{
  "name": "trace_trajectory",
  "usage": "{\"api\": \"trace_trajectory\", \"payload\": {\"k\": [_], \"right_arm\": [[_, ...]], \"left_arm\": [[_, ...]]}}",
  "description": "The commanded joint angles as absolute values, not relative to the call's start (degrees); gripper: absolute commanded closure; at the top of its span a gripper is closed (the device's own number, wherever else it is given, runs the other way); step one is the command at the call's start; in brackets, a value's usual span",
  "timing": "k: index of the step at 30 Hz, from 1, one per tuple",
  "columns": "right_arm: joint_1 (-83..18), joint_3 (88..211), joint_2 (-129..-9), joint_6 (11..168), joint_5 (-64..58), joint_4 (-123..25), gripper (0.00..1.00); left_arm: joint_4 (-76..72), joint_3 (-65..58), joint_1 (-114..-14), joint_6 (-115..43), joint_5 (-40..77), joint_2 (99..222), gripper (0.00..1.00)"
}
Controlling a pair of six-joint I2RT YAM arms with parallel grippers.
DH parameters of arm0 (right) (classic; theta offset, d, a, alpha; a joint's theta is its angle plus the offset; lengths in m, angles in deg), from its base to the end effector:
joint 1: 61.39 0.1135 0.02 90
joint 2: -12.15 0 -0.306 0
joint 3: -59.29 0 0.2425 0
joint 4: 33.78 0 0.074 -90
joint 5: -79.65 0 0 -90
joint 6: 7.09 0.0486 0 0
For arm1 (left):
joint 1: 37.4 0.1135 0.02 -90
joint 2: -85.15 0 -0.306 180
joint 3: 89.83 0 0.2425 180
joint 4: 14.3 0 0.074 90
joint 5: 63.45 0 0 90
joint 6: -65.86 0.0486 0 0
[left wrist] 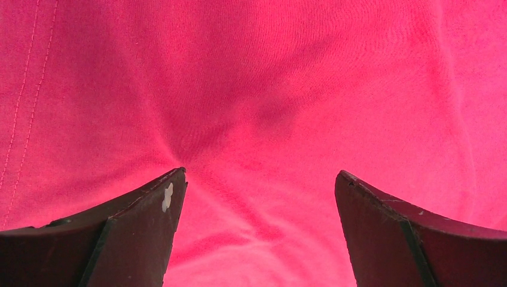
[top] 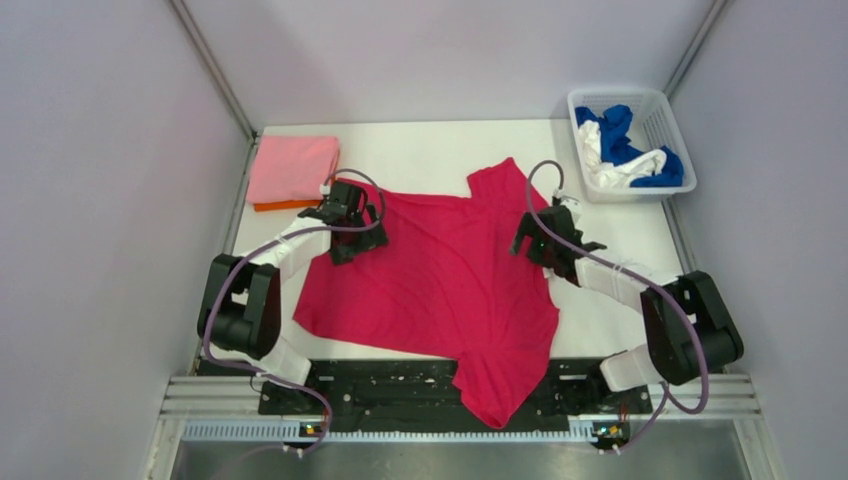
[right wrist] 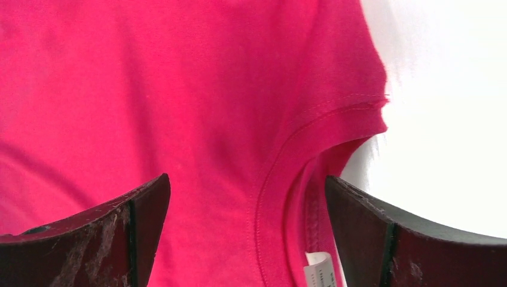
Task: Fold and stack the t-shirts
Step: Flatten out the tshirt
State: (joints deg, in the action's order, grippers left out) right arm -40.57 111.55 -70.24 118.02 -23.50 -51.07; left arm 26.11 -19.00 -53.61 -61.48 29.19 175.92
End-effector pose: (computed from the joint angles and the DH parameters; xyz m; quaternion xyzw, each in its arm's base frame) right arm 0.2575 0.0861 0.2057 0.1564 0.9133 0.0749 0.3686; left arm 0.3009 -0.0851 0.2303 -0.1830 0.9490 -0.0954 0.2384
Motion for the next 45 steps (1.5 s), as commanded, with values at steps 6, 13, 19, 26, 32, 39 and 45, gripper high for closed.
{"api": "trace_trajectory", "payload": {"k": [6,13,19,26,32,39,45], "right_arm": [[-41.0,113.2,-68.1,116.8,-20.5,-48.6,0.01],[-41.0,114.7,-77.1,116.8,-20.5,-46.4,0.01],[-41.0,115.4,-77.2,118.0,-26.8,-55.9,0.01],[-42.0,118.1,-73.7,118.9,-35.0,-67.2,0.01],[-42.8,118.8,-71.8,117.9,-35.4,-68.2,0.01],[-41.8,119.2,-63.6,112.9,-26.4,-63.1,0.01],[-40.7,119.2,-65.5,112.9,-23.0,-62.2,0.01]], "left_arm": [[25.2,-18.9,-53.5,-61.4,29.8,174.3,0.01],[25.3,-19.1,-53.5,-61.4,29.9,174.4,0.01],[25.6,-19.0,-53.5,-61.4,30.6,173.9,0.01],[26.1,-18.4,-53.5,-61.4,31.5,174.8,0.01],[26.5,-17.9,-53.5,-61.3,31.2,175.0,0.01],[27.2,-16.3,-53.5,-60.4,29.6,172.9,0.01],[31.5,-11.8,-55.0,-57.6,30.8,175.3,0.01]]}}
